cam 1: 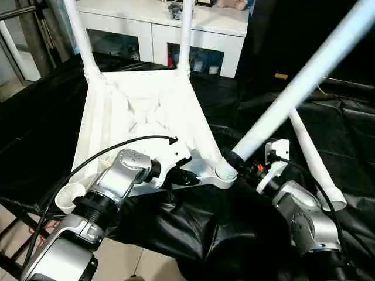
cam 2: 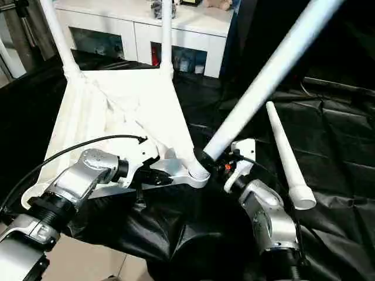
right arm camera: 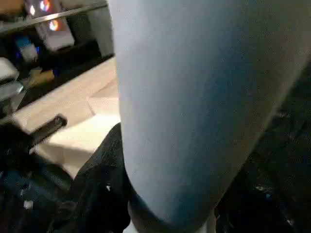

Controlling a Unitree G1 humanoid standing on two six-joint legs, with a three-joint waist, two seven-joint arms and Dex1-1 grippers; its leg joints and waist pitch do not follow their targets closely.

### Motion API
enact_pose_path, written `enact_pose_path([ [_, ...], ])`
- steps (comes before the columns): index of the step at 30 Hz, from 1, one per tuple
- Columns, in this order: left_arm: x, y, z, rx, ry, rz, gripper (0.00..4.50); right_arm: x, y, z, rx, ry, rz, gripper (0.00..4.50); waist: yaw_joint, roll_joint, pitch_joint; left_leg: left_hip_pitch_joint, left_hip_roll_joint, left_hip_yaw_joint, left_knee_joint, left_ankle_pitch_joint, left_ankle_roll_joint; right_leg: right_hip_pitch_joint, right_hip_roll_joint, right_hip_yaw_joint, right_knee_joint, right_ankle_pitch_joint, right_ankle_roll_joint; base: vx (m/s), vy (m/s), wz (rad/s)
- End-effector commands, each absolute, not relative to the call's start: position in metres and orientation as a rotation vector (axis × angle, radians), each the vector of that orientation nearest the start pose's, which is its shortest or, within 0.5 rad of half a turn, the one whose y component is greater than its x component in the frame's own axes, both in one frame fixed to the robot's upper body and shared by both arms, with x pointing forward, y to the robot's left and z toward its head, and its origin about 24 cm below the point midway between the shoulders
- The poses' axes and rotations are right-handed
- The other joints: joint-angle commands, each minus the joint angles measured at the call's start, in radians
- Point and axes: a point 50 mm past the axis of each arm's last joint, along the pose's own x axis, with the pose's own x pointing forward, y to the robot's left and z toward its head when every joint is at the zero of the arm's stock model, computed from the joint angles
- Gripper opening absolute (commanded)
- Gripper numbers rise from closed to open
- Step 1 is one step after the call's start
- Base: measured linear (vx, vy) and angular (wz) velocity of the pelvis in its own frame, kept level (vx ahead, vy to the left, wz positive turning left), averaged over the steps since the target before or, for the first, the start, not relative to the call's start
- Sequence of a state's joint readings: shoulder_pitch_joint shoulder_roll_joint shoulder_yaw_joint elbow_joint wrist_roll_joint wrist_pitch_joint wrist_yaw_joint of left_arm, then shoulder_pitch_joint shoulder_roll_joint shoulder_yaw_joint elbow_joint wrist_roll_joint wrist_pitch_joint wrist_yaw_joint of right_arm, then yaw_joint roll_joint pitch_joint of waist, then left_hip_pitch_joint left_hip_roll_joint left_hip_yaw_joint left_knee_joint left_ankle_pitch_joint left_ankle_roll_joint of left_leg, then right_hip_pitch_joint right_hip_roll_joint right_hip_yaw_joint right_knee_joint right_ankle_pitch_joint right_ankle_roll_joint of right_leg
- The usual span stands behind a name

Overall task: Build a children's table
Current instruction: Insert table leg to table base, then rotate leg to tighten

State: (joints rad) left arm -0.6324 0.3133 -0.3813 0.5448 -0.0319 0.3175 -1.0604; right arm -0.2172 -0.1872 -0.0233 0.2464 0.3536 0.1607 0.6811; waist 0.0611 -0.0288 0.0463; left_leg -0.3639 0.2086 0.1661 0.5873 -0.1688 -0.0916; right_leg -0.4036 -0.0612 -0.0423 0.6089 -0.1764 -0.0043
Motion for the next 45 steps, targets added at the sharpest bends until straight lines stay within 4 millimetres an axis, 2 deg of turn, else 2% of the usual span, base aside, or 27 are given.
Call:
enact_pose_path([
  [1, 0.332, 0.108, 0.065, 0.358, 0.479, -1.180, 0.00, 0.268, -0.154, 0.012, 0.159, 0.278, 0.688, 1.89, -0.001, 0.009, -0.047, 0.010, 0.011, -0.005, -0.080, -0.385, -0.002, 0.030, -0.063, 0.030, -0.111, -0.509, -0.103, 0.000, 0.000, 0.00],
  [2, 0.332, 0.108, 0.065, 0.358, 0.479, -1.179, 0.00, 0.268, -0.153, 0.013, 0.145, 0.276, 0.696, 1.89, -0.002, 0.009, -0.047, 0.011, 0.011, -0.006, -0.080, -0.388, -0.002, 0.029, -0.063, 0.030, -0.111, -0.516, -0.101, 0.000, 0.000, 0.00],
  [3, 0.332, 0.108, 0.064, 0.359, 0.478, -1.179, 0.00, 0.267, -0.151, 0.014, 0.128, 0.271, 0.708, 1.89, -0.002, 0.004, -0.048, 0.012, 0.010, -0.005, -0.079, -0.386, 0.001, 0.028, -0.063, 0.030, -0.113, -0.529, -0.096, 0.000, 0.000, 0.00],
  [6, 0.332, 0.108, 0.063, 0.362, 0.480, -1.180, 0.00, 0.267, -0.151, 0.014, 0.103, 0.278, 0.713, 1.89, -0.002, 0.007, -0.048, 0.011, 0.012, -0.006, -0.081, -0.384, 0.002, 0.027, -0.062, 0.031, -0.111, -0.513, -0.099, 0.000, 0.000, 0.00],
  [7, 0.332, 0.108, 0.063, 0.363, 0.481, -1.182, 0.00, 0.268, -0.151, 0.014, 0.094, 0.281, 0.713, 1.89, -0.004, 0.000, -0.047, 0.009, 0.012, -0.005, -0.081, -0.383, 0.004, 0.027, -0.061, 0.030, -0.112, -0.508, -0.100, 0.000, 0.000, 0.00],
  [9, 0.331, 0.108, 0.063, 0.364, 0.482, -1.192, 0.00, 0.269, -0.150, 0.014, 0.068, 0.294, 0.722, 1.89, -0.004, 0.004, -0.046, 0.010, 0.012, -0.006, -0.081, -0.389, 0.004, 0.025, -0.062, 0.030, -0.112, -0.520, -0.099, 0.000, 0.000, 0.00],
  [10, 0.330, 0.108, 0.063, 0.365, 0.481, -1.197, 0.00, 0.270, -0.149, 0.015, 0.056, 0.299, 0.732, 1.89, -0.004, -0.001, -0.045, 0.009, 0.012, -0.006, -0.081, -0.388, 0.004, 0.026, -0.063, 0.029, -0.112, -0.538, -0.093, 0.000, 0.000, 0.00],
  [17, 0.324, 0.107, 0.064, 0.381, 0.479, -1.281, 0.00, 0.291, -0.137, 0.027, 0.026, 0.317, 0.833, 1.89, -0.016, -0.003, -0.043, 0.006, 0.008, -0.012, -0.081, -0.405, 0.001, 0.023, -0.067, 0.025, -0.121, -0.617, -0.065, 0.000, 0.000, 0.00],
  [18, 0.324, 0.107, 0.064, 0.382, 0.480, -1.282, 0.00, 0.291, -0.137, 0.028, 0.025, 0.318, 0.837, 1.89, -0.021, -0.001, -0.043, 0.005, 0.010, -0.013, -0.082, -0.408, -0.002, 0.024, -0.067, 0.024, -0.120, -0.602, -0.070, 0.000, 0.000, 0.00],
  [19, 0.323, 0.107, 0.064, 0.384, 0.482, -1.291, 0.00, 0.294, -0.135, 0.030, 0.024, 0.326, 0.859, 1.89, -0.025, -0.004, -0.045, 0.003, 0.011, -0.015, -0.083, -0.403, 0.000, 0.027, -0.066, 0.022, -0.116, -0.575, -0.080, 0.000, 0.000, 0.00],
  [24, 0.320, 0.107, 0.065, 0.397, 0.485, -1.342, 0.00, 0.299, -0.132, 0.031, -0.010, 0.383, 0.968, 1.89, -0.030, -0.002, -0.048, 0.003, 0.014, -0.012, -0.085, -0.381, 0.006, 0.032, -0.064, 0.026, -0.107, -0.467, -0.128, 0.000, 0.000, 0.00],
  [25, 0.319, 0.107, 0.066, 0.403, 0.485, -1.359, 0.00, 0.301, -0.132, 0.030, -0.017, 0.396, 0.986, 1.89, -0.031, -0.011, -0.049, 0.004, 0.015, -0.008, -0.083, -0.371, 0.009, 0.031, -0.064, 0.028, -0.105, -0.441, -0.140, 0.000, 0.000, 0.00],
  [27, 0.318, 0.107, 0.067, 0.412, 0.483, -1.381, 0.00, 0.303, -0.132, 0.029, -0.023, 0.411, 1.005, 1.89, -0.029, -0.007, -0.050, 0.003, 0.015, -0.008, -0.083, -0.358, 0.009, 0.033, -0.065, 0.029, -0.101, -0.424, -0.150, 0.000, 0.000, 0.00],
  [28, 0.318, 0.107, 0.067, 0.415, 0.481, -1.389, 0.00, 0.304, -0.133, 0.028, -0.025, 0.415, 1.009, 1.89, -0.027, -0.006, -0.052, 0.005, 0.016, -0.005, -0.082, -0.339, 0.009, 0.034, -0.065, 0.031, -0.098, -0.379, -0.164, 0.000, 0.000, 0.00],
  [31, 0.316, 0.108, 0.069, 0.433, 0.474, -1.416, 0.00, 0.305, -0.131, 0.031, -0.026, 0.411, 1.072, 1.89, -0.023, -0.011, -0.054, 0.005, 0.018, -0.002, -0.083, -0.311, 0.011, 0.039, -0.064, 0.031, -0.091, -0.326, -0.182, 0.000, 0.000, 0.00],
  [32, 0.316, 0.109, 0.070, 0.438, 0.475, -1.417, 0.00, 0.305, -0.131, 0.032, -0.031, 0.407, 1.093, 1.89, -0.023, -0.015, -0.054, 0.005, 0.019, -0.001, -0.082, -0.305, 0.013, 0.040, -0.063, 0.031, -0.091, -0.319, -0.185, 0.000, 0.000, 0.00],
  [35, 0.316, 0.111, 0.071, 0.445, 0.472, -1.419, 0.00, 0.302, -0.131, 0.034, -0.029, 0.402, 1.139, 1.89, -0.017, -0.015, -0.056, 0.008, 0.020, 0.003, -0.080, -0.274, 0.019, 0.042, -0.065, 0.033, -0.085, -0.274, -0.198, 0.000, 0.000, 0.00],
  [36, 0.315, 0.112, 0.071, 0.449, 0.467, -1.427, 0.00, 0.301, -0.131, 0.035, -0.021, 0.401, 1.155, 1.89, -0.015, -0.020, -0.057, 0.008, 0.021, 0.003, -0.080, -0.262, 0.024, 0.044, -0.065, 0.033, -0.084, -0.261, -0.201, 0.000, 0.000, 0.00],
  [41, 0.312, 0.116, 0.073, 0.463, 0.454, -1.467, 0.00, 0.292, -0.132, 0.032, 0.005, 0.403, 1.242, 1.89, -0.003, -0.016, -0.059, 0.009, 0.022, 0.005, -0.078, -0.219, 0.032, 0.048, -0.065, 0.032, -0.076, -0.197, -0.216, 0.000, 0.000, 0.00],
  [45, 0.309, 0.119, 0.074, 0.457, 0.464, -1.510, 0.00, 0.286, -0.132, 0.029, -0.008, 0.410, 1.291, 1.89, 0.004, -0.014, -0.059, 0.011, 0.023, 0.006, -0.079, -0.215, 0.030, 0.048, -0.063, 0.032, -0.072, -0.162, -0.229, 0.000, 0.000, 0.00],
])
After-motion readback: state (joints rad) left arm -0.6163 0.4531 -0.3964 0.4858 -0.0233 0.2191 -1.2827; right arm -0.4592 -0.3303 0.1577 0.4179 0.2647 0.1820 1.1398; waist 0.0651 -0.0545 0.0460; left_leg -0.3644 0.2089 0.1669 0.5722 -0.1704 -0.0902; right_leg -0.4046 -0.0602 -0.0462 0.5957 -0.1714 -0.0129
